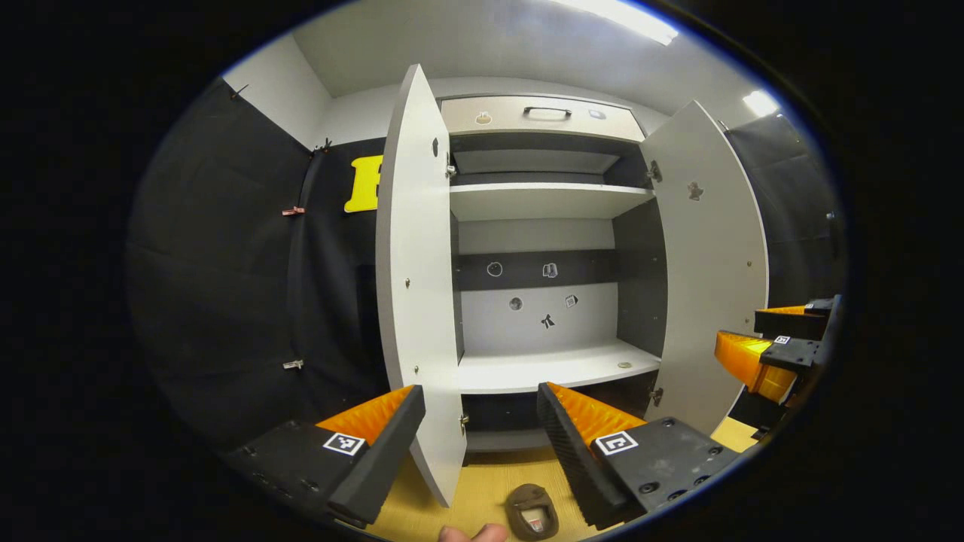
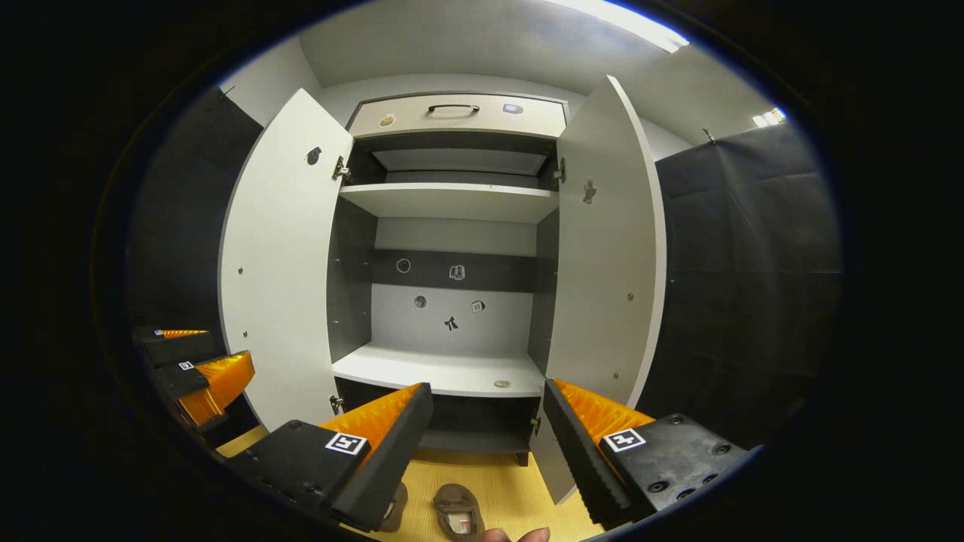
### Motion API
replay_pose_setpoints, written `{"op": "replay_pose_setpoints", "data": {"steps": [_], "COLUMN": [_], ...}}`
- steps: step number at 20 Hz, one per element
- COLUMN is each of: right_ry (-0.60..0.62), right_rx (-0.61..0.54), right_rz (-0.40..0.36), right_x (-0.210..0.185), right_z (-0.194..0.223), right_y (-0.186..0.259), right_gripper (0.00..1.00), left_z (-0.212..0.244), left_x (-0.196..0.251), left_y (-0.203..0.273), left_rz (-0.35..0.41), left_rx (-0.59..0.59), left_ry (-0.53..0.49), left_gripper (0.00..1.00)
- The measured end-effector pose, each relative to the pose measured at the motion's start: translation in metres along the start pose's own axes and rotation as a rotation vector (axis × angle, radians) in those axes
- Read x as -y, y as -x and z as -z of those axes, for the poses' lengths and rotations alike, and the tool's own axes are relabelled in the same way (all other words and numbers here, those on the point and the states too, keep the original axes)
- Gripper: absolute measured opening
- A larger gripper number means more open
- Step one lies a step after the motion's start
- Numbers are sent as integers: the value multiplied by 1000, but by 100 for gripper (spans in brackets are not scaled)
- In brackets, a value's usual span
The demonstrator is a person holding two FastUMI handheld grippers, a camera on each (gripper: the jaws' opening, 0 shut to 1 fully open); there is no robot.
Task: Grab one shoe with the right hand and put it into the shoe cabinet, grab the other shoe with the left hand and put it into the shoe cabinet; then close the right door with the right hand and the left door with the left hand.
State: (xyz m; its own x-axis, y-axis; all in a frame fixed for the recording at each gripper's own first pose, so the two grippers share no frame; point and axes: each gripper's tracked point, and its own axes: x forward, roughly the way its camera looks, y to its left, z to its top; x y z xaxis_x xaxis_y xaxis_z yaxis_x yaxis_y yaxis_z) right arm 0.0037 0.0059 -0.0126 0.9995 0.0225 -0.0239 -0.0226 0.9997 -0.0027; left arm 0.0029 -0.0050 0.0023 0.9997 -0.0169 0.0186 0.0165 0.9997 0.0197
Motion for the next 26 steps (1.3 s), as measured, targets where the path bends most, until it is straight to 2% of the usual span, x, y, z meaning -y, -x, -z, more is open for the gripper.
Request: {"op": "replay_pose_setpoints", "data": {"steps": [5, 11, 16, 23, 26], "right_ry": [-19, -15, -40, -77, -98], "right_rx": [-128, -362, -508, -679, -737], "right_rz": [-58, -148, -198, -228, -214], "right_x": [-13, -37, -51, -66, -69], "right_z": [49, 161, 246, 349, 384], "right_y": [-8, -3, -1, -9, -15], "right_gripper": [98, 98, 99, 100, 100], "left_z": [4, 23, 49, 80, 89], "left_x": [-4, -3, -5, -12, -18], "left_y": [-1, -1, 3, 3, 0], "left_rz": [-9, -5, -15, -38, -48], "left_rx": [5, -25, -80, -158, -178], "left_ry": [-7, -8, -20, -24, -36], "left_gripper": [95, 95, 95, 95, 94]}}
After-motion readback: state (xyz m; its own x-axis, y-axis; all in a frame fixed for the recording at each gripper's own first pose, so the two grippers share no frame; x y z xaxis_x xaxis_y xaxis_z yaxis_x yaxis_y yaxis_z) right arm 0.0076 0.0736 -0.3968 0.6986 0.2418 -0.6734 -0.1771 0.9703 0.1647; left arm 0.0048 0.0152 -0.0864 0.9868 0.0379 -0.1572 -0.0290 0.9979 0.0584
